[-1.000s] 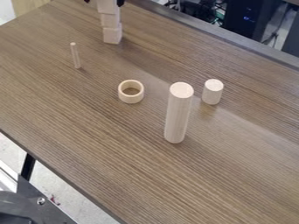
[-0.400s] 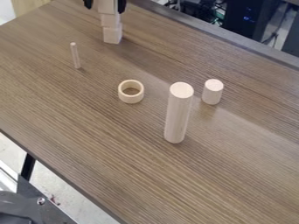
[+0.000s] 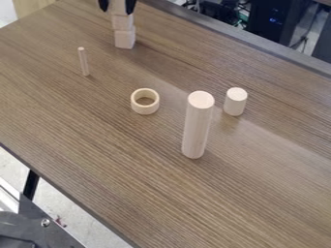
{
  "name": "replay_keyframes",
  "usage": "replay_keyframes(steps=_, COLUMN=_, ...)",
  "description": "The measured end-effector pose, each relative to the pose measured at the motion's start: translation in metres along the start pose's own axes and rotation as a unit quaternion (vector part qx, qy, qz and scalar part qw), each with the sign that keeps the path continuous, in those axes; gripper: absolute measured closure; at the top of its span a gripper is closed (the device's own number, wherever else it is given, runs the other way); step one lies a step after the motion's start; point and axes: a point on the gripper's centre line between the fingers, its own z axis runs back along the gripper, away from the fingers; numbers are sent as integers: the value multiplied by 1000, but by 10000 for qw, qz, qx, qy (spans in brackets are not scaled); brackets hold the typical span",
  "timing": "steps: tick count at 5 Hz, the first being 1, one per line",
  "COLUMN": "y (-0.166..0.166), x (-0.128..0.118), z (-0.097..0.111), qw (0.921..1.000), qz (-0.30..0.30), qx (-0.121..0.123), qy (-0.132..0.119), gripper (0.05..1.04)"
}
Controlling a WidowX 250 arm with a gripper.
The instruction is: Put the cube with hole from the cube tower to the floor
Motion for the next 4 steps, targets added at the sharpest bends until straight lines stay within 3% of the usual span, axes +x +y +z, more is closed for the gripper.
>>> replay_keyframes(steps=2, y=-2, x=-9, z=5, qw=9998, qz=-24, qx=-219, qy=-28, gripper=489)
replay_keyframes(steps=4, y=-15, x=-25, z=31, qw=9976, qz=-379, qx=-494, qy=-310, gripper=489)
